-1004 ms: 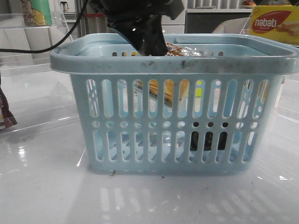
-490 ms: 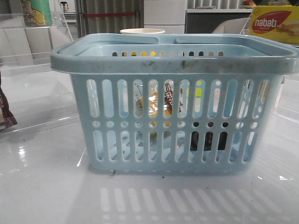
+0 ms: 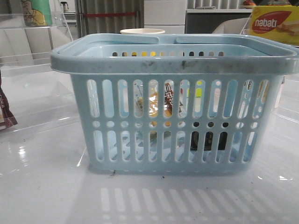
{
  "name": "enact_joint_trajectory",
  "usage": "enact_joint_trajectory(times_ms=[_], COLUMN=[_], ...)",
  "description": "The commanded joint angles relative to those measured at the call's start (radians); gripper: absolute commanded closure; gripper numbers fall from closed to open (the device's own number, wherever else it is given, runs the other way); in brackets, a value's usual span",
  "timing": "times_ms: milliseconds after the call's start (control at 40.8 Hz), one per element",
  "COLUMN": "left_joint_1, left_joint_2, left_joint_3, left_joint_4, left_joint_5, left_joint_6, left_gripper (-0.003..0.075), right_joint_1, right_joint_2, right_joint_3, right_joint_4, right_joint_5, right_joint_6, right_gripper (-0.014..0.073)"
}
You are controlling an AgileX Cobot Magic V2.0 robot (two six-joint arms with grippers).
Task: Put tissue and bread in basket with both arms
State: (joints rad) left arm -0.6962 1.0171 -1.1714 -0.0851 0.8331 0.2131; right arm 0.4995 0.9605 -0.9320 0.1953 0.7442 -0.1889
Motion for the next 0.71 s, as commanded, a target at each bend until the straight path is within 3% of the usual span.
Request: enact_joint_trajectory(times_ms=[0,318,686], left_joint_1=[0.001,0.001,0.001], left_joint_2=[-0.087,-0.238,-0.238], left_joint_3=[0.054,0.304,0.331], left_joint_4=[-0.006,-0.006,-0.004], left_joint_5=[-0.063,-0.107,-0.144], left_joint_6=[0.002,0.002,0.002], left_gripper=[0.0232,0.0232,0.0232], right_joint_1=[-0.001,-0.001,-0.003], right_joint_2=[-0.017,-0.014,-0.124], right_joint_3=[-0.027,-0.026,0.039], right_joint_4=[0.011,-0.023,-0.069], right_joint_5=[-0.066,-0.057,0.014], right_joint_6=[-0.012,-0.012,0.005], right_gripper=[0.0023,0.0023,0.0023])
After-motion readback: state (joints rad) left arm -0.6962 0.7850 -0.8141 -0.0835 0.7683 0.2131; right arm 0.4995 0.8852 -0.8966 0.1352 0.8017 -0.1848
